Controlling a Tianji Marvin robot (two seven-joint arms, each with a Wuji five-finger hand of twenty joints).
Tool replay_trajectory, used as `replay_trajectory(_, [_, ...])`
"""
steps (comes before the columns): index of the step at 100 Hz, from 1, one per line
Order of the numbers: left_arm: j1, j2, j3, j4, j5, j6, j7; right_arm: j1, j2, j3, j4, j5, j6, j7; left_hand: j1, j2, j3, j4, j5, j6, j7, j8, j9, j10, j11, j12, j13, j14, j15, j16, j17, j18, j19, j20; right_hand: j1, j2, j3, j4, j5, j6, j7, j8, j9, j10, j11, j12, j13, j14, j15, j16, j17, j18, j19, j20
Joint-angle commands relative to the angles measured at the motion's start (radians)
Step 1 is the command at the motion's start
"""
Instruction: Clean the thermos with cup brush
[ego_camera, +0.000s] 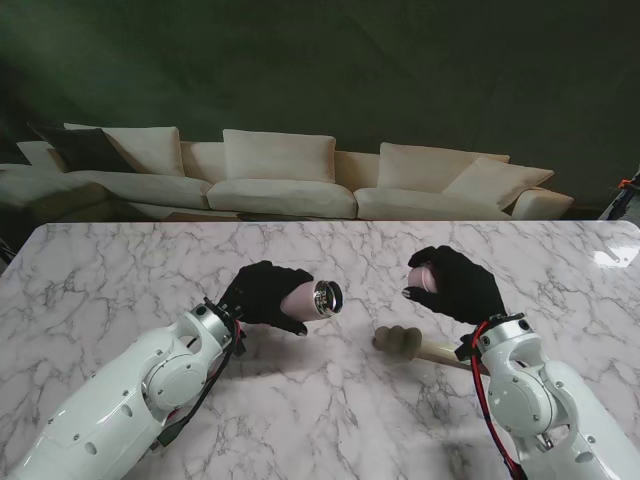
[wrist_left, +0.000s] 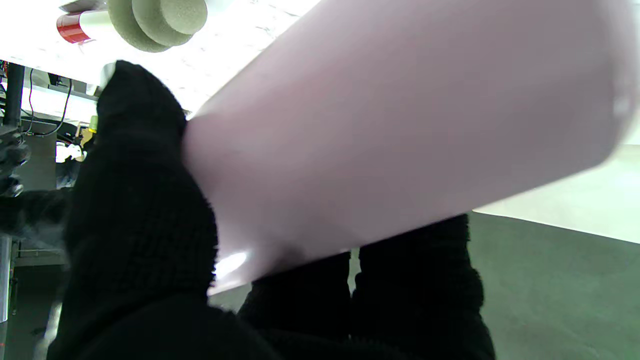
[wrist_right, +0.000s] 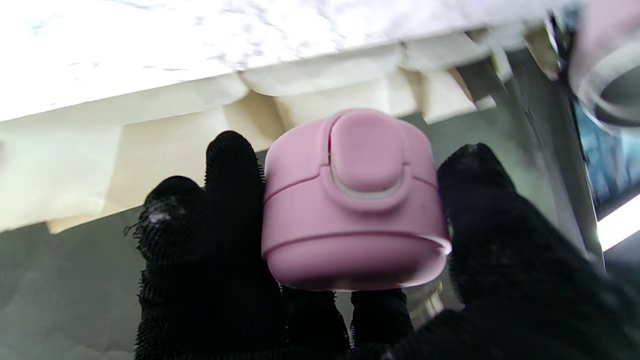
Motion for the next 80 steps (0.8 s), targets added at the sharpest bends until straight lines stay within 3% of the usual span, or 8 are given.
replay_trajectory(1, [-0.005,-0.003,0.003,-0.001,0.001,-0.006,-0.003,0.035,0.021,0.003,0.066,-0.038,0.016,0.002,0.315,0.412,0.497,0.07,0.099,-0.164,0.121,0.027,0.04,-0.092,0.067,0.028,0.075,-0.109,0.163,0.055,0.027,-0.094,0.048,0.029,0.221,0.087,0.148,0.051,0.063,-0.056,0.062,-0.022,0.033,-0.073,0.028,0.021,-0.024,-0.19,0.036,0.019,-0.026,-0.123,0.028,0.026])
replay_trajectory(24, [-0.007,-0.005,0.007,0.005,-0.002,-0.013,0.008,0.169,0.047,-0.076,0.271,-0.143,0.065,0.02,0.317,0.415,0.494,0.069,0.098,-0.164,0.118,0.026,0.038,-0.092,0.066,0.025,0.073,-0.108,0.16,0.053,0.026,-0.096,0.045,0.028,0.207,0.099,0.142,0.051,0.047,-0.069,0.064,-0.029,-0.012,-0.084,0.02,0.018,-0.081,-0.205,0.028,0.022,-0.042,-0.161,0.041,0.037])
replay_trajectory(57, [-0.002,-0.004,0.007,-0.001,-0.004,-0.01,0.003,0.316,0.066,-0.242,0.503,-0.217,0.134,-0.047,0.321,0.42,0.489,0.069,0.098,-0.161,0.114,0.025,0.035,-0.091,0.064,0.02,0.07,-0.105,0.156,0.049,0.023,-0.095,0.042,0.027,0.201,0.119,0.138,0.05,0.031,-0.097,0.072,-0.039,-0.076,-0.104,0.013,0.002,-0.235,-0.202,-0.036,-0.001,-0.198,-0.146,0.011,0.054])
replay_trajectory(80, [0.001,-0.004,0.006,-0.006,-0.001,-0.009,0.002,0.378,0.084,-0.341,0.599,-0.261,0.157,-0.057,0.322,0.422,0.486,0.068,0.096,-0.161,0.112,0.026,0.034,-0.091,0.065,0.018,0.069,-0.105,0.156,0.048,0.023,-0.095,0.041,0.027,0.095,0.089,0.241,0.049,0.014,-0.108,0.0,-0.026,-0.143,-0.106,-0.021,-0.034,-0.348,-0.185,-0.125,-0.046,-0.333,-0.125,-0.069,0.106])
